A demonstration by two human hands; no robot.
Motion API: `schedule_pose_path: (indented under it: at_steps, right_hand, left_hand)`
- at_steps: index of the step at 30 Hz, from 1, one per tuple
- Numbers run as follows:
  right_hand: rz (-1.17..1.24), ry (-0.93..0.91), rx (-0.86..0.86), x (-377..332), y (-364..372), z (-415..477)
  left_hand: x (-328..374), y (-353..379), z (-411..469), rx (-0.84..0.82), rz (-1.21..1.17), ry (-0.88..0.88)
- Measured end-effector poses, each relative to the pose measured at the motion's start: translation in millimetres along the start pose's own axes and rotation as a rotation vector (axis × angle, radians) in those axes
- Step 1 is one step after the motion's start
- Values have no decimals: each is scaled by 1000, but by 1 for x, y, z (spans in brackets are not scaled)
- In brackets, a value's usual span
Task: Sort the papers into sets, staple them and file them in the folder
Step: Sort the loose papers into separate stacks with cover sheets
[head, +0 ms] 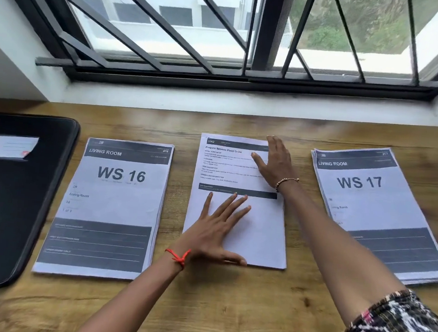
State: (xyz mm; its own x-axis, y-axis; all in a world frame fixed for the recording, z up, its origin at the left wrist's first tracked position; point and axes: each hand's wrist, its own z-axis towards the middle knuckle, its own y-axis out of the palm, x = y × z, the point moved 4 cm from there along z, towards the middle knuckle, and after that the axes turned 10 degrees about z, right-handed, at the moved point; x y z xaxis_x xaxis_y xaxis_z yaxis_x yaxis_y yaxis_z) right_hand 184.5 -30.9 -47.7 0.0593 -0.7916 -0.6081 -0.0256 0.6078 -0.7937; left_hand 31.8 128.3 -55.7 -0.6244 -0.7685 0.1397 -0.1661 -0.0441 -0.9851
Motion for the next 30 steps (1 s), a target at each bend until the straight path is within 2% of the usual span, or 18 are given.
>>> schedule_pose_path:
  at_steps: [2, 6, 10, 12, 15, 17, 22, 30]
  right_hand:
    - [146, 51, 64, 10, -9, -14]
    - [380, 159, 193, 29, -21, -45]
    - [558, 247, 257, 36, -20, -69]
    - [574, 247, 246, 34, -17, -80]
    - [516, 202, 225, 32, -15, -96]
    - [510, 183, 225, 33, -16, -109]
    - [462, 138, 179, 39, -17, -143]
    - [407, 156, 161, 45, -20, -185]
  left_hand:
    - [-8, -10, 0, 59, -139, -113]
    - [-32, -21, -6, 293, -472, -372]
    - [-35, -18, -9, 371, -575, -401]
    - [-28, -16, -7, 354, -505, -400]
    - [-15, -6, -4, 294, -213, -409]
    - [-9, 0, -2, 297, -117, -427]
    - [6, 7, -1, 248, -39, -447]
    - [48, 5, 3, 151, -16, -350]
